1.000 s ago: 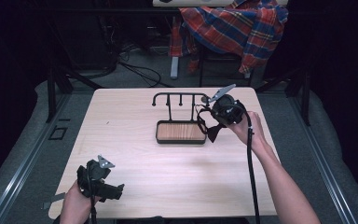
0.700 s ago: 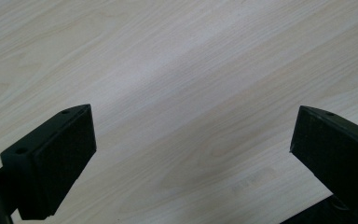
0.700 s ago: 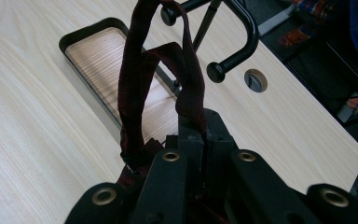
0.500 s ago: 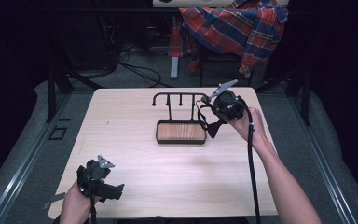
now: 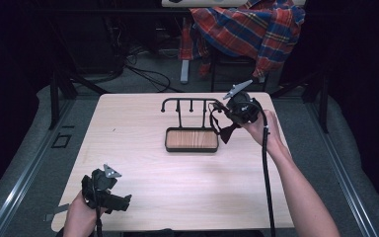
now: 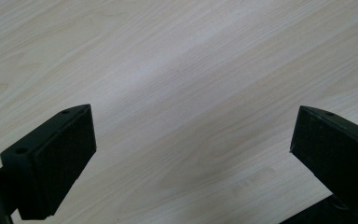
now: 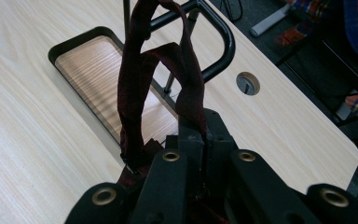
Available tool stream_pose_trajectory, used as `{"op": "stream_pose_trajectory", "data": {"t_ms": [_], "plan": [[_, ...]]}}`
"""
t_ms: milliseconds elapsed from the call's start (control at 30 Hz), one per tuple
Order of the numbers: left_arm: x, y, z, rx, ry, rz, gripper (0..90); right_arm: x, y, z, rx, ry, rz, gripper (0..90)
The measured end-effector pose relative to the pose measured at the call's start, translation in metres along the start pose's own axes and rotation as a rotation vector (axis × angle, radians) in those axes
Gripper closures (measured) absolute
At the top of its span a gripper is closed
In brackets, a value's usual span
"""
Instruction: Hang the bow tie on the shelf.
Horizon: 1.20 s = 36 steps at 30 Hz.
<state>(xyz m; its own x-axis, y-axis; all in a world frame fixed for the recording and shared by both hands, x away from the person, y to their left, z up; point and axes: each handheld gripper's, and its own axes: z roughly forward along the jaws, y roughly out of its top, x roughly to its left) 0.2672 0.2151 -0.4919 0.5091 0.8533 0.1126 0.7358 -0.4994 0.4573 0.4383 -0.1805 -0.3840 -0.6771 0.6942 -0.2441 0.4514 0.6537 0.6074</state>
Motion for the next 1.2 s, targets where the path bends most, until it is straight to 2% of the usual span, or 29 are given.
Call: {"op": "stream_pose_trajectory", "data": {"t_ms": [233, 633, 800, 1033, 1200], "plan": [[0.0, 0.0, 0.0, 0.0, -0.001, 0.001, 0.1, -0.007, 0.004, 0.002, -0.006, -0.009, 0.027, 88.4], [0.0, 0.0, 0.0, 0.004, -0.001, 0.0, 0.1, -0.013, 0.004, 0.022, 0.017, -0.009, 0.059, 88.3], [0.0, 0.001, 0.0, 0.006, -0.001, 0.004, 0.1, -0.022, 0.001, 0.028, 0.024, -0.02, 0.095, 88.3], [0.0, 0.001, 0.0, 0.006, -0.003, 0.003, 0.1, -0.03, -0.004, 0.037, 0.021, -0.013, 0.153, 88.3], [0.0, 0.0, 0.0, 0.005, -0.005, 0.0, 0.1, -0.029, -0.003, 0.04, 0.017, -0.024, 0.156, 88.2]]}}
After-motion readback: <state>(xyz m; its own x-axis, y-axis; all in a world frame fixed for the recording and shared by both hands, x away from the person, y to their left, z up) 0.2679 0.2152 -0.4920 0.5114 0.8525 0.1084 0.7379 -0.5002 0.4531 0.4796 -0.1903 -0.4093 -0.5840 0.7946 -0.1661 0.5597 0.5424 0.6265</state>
